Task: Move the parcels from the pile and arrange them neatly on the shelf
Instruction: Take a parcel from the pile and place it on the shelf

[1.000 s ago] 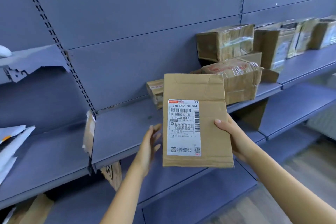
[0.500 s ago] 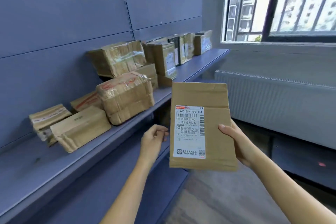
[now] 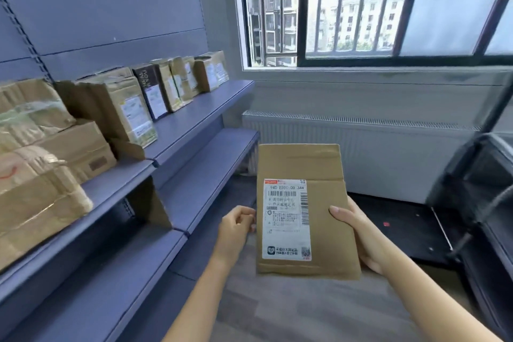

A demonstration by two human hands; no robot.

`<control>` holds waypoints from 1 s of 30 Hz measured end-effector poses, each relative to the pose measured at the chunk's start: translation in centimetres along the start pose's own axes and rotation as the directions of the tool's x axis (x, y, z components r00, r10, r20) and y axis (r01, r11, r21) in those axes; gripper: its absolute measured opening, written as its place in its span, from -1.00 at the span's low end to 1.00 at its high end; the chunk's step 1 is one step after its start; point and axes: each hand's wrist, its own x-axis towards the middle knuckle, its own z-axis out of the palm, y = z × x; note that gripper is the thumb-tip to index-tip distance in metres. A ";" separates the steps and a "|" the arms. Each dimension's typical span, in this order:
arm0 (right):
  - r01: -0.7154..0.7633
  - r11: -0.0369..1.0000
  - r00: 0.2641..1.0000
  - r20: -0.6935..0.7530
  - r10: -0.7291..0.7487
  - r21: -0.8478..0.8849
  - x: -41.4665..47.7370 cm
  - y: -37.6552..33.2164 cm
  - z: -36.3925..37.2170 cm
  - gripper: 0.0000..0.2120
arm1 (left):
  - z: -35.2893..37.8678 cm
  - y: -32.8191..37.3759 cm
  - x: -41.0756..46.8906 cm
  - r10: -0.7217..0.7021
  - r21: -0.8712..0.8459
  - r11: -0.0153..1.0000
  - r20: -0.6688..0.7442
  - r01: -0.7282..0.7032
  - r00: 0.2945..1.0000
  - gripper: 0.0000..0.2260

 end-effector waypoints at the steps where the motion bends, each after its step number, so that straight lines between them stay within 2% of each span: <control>1: -0.002 1.000 1.000 -0.017 0.002 0.009 0.6 -0.1 -0.9 -0.46 | 0.8 0.1 1.0 0.000 0.006 1.000 0.019 0.000 1.000 -0.85; 9: -0.008 1.000 0.991 -0.136 0.010 0.014 8.6 -0.2 -6.5 -0.28 | 5.5 0.6 12.3 0.033 0.013 0.999 0.167 -0.035 0.985 -0.88; 12: -0.027 1.000 0.986 -0.163 0.024 -0.014 12.8 -0.7 -7.8 -0.28 | 6.3 1.0 17.5 0.031 0.020 0.999 0.192 -0.035 0.981 -0.88; 16: 0.008 0.999 0.982 -0.188 -0.001 0.034 18.7 -1.6 -9.6 -0.27 | 8.1 1.8 24.5 0.037 -0.016 0.999 0.220 -0.034 0.975 -0.89; 23: 0.013 1.000 0.976 -0.216 -0.012 0.003 27.9 -2.8 -13.0 -0.37 | 10.7 1.5 33.4 -0.013 0.064 0.998 0.217 -0.001 0.976 -0.84; 27: -0.035 0.999 0.989 -0.145 0.039 0.026 33.9 -3.5 -15.4 -0.41 | 12.0 1.1 38.3 -0.043 0.075 0.997 0.141 0.032 0.989 -0.85; 30: -0.047 0.999 0.997 -0.060 0.048 0.017 39.0 -4.5 -17.4 -0.30 | 13.4 1.1 41.7 -0.040 0.056 0.998 0.062 0.036 0.997 -0.85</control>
